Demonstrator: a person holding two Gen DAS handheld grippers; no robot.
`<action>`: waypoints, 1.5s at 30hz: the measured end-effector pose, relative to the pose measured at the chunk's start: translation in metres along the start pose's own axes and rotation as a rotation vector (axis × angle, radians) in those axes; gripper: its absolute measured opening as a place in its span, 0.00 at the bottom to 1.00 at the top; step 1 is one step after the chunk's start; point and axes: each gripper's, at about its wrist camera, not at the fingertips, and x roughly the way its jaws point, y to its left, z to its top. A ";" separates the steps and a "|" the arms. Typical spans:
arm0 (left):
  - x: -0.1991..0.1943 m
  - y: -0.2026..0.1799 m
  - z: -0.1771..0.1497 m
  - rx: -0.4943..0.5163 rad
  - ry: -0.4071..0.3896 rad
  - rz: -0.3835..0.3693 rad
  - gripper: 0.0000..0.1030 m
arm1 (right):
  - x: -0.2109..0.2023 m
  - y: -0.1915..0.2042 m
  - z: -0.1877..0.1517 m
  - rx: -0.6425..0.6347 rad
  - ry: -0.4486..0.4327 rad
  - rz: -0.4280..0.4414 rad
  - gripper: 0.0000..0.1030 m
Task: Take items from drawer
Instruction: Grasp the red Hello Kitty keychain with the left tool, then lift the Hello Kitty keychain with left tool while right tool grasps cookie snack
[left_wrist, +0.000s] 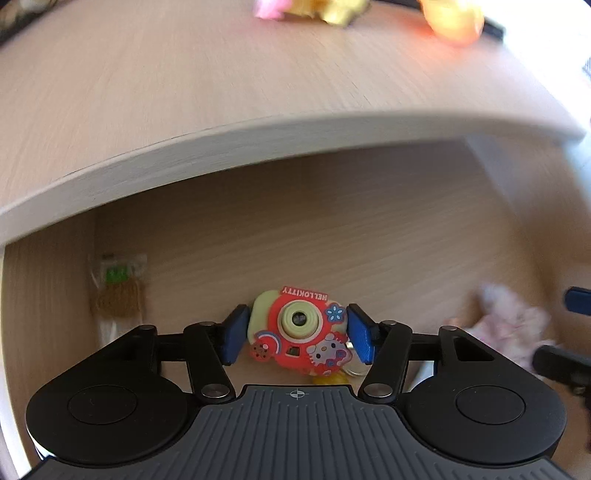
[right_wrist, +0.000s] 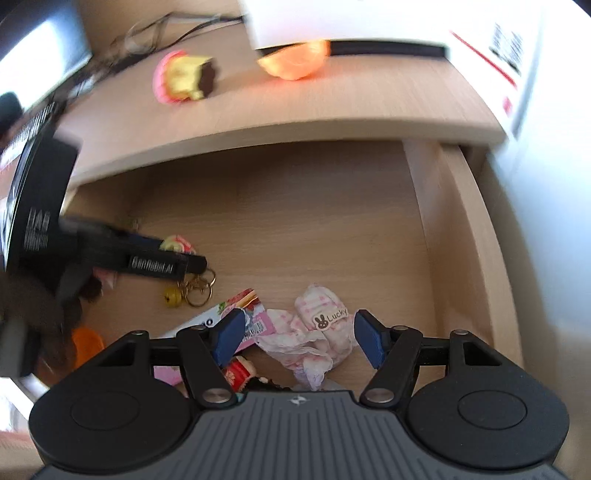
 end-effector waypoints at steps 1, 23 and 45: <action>-0.010 0.004 -0.002 -0.008 -0.016 -0.018 0.60 | -0.003 0.004 0.003 -0.041 -0.013 -0.017 0.64; -0.201 0.100 -0.067 -0.415 -0.289 -0.005 0.60 | 0.075 0.164 0.046 -0.676 -0.105 0.285 0.52; -0.171 0.106 -0.062 -0.478 -0.270 -0.094 0.60 | 0.087 0.143 0.037 -0.707 0.092 0.245 0.40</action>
